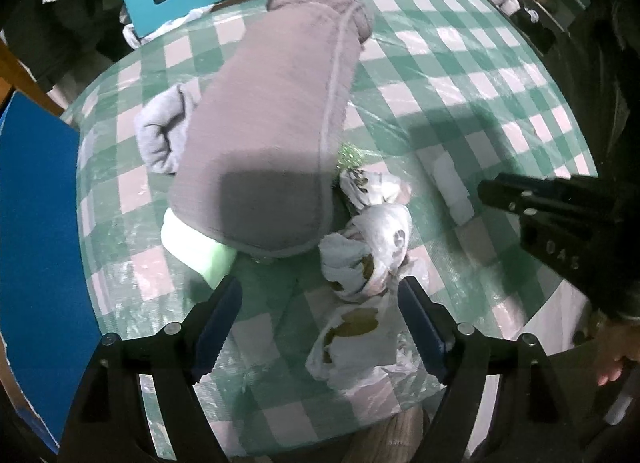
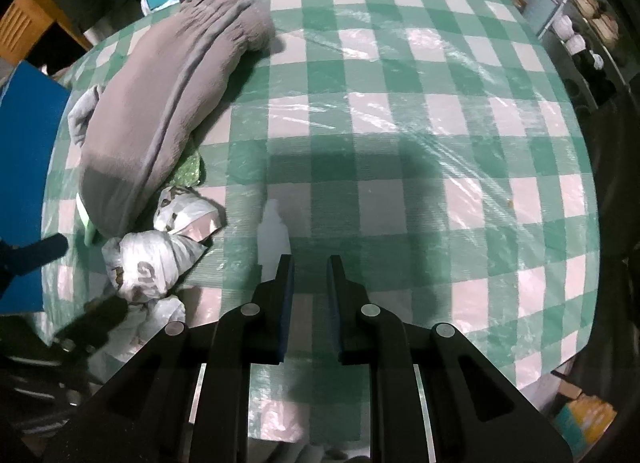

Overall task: Organize soft objects
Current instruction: 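Grasp the white crumpled sock with the left tool while the right tool reaches a small white sock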

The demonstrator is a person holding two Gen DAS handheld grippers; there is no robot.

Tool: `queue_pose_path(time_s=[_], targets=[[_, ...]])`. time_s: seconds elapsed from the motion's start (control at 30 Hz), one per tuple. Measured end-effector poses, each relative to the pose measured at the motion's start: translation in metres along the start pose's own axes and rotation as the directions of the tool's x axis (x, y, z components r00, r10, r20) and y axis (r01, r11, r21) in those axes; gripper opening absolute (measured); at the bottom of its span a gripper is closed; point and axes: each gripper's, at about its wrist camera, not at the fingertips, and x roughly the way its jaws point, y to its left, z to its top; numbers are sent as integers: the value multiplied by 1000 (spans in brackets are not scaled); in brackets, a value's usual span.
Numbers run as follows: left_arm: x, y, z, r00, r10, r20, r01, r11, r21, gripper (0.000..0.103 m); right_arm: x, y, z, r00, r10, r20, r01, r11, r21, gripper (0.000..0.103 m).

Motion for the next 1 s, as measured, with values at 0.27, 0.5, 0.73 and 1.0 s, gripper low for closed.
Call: queue_pose_path(time_s=[0.27,0.5,0.73,1.0], targets=[[21,-5,3,999,-19,-45,18,1000,-14,81,-17,1,-3,1000,-9,13,9,1000,16,33],[29,-10,3,999,-21,-48,21,1000,2,63,-19,1,-9,1000,-9,14,8,1000,25,41],[28,-18,-4,998,-39,-53,41,999,27,32,-16,7,-10,1000,-7,14,6,1000,15,49],[12,-7,-14,999,-38,-23,38,999,34,31,-7,17,-3,1000,6,16,-6,1000,-12,53]])
